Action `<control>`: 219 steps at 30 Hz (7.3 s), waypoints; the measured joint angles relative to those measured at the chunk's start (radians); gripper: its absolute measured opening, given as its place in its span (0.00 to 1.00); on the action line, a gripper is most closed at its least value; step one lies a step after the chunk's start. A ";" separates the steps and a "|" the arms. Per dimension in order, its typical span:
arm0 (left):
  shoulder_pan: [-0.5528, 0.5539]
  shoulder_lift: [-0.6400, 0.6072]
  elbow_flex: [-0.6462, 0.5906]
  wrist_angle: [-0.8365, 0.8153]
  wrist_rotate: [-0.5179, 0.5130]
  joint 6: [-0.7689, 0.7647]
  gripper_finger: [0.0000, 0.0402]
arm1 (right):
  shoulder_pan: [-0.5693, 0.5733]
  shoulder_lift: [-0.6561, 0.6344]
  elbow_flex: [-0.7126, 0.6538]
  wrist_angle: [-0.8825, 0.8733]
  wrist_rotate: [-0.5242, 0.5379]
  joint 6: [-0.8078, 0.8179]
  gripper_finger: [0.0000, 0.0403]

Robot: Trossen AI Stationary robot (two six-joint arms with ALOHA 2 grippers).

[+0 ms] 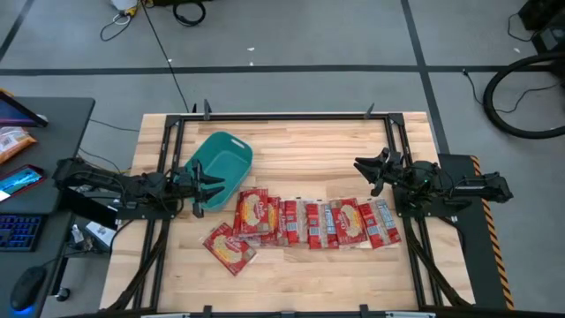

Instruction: Sort popcorn bags into baskets

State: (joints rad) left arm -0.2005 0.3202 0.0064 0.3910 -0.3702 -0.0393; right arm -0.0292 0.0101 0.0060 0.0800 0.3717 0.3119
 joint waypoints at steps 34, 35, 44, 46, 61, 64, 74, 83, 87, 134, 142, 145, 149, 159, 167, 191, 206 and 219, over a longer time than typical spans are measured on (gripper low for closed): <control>0.001 0.000 0.000 0.109 -0.005 -0.164 0.29 | 0.000 0.000 0.000 0.000 0.000 0.000 0.29; 0.001 0.000 0.000 0.135 -0.011 -0.159 0.29 | 0.000 0.000 0.000 0.000 0.000 0.000 0.29; 0.001 0.000 0.000 0.188 -0.014 -0.136 0.29 | 0.000 0.000 0.000 0.000 0.000 0.000 0.29; 0.001 0.000 0.000 0.181 -0.014 -0.133 0.29 | 0.000 0.000 0.000 0.000 0.000 0.000 0.29; -0.008 0.084 0.113 0.144 0.153 -0.316 0.29 | 0.000 0.000 0.000 0.000 0.000 0.000 0.29; -0.031 0.197 0.189 0.090 0.161 -0.299 0.29 | 0.000 0.000 0.000 0.000 0.000 0.000 0.29; -0.107 0.611 0.402 -0.022 0.160 -0.162 0.32 | 0.000 0.000 0.000 0.001 0.000 0.000 0.29; -0.200 0.907 0.655 -0.293 0.025 -0.300 0.47 | 0.000 0.000 0.000 0.000 0.000 0.000 0.29; -0.229 1.017 0.794 -0.461 -0.024 -0.385 0.47 | 0.000 0.000 0.000 0.001 0.000 0.000 0.29; -0.325 1.678 1.420 -1.252 -0.311 -0.602 0.63 | 0.000 0.001 0.000 0.001 0.000 0.000 0.29; -0.325 1.679 1.392 -1.250 -0.310 -0.604 0.53 | 0.000 0.001 0.000 0.001 0.000 0.000 0.29; -0.323 1.697 1.393 -1.240 -0.309 -0.602 0.51 | 0.000 0.001 0.000 0.001 0.000 0.000 0.29; -0.323 1.753 1.396 -1.218 -0.286 -0.546 0.50 | 0.000 0.001 0.000 0.002 0.000 0.000 0.29; -0.317 1.768 1.398 -1.256 -0.308 -0.549 0.40 | 0.000 0.001 0.000 0.002 0.000 0.000 0.29; -0.319 1.767 1.397 -1.255 -0.306 -0.551 0.07 | 0.000 0.001 0.000 0.001 0.000 0.000 0.29; -0.267 1.764 1.975 -1.963 -0.303 -0.602 0.00 | 0.000 0.001 0.000 0.001 0.000 0.000 0.29; -0.250 1.568 1.983 -1.962 -0.393 -0.530 0.00 | 0.000 0.001 0.000 0.001 0.000 0.000 0.29; -0.128 1.389 1.983 -1.963 -0.437 -0.296 0.00 | 0.000 0.001 0.000 0.001 0.000 0.000 0.29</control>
State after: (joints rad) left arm -0.3287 1.7090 1.9892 -1.5715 -0.8074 -0.3356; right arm -0.0296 0.0109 0.0059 0.0807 0.3714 0.3120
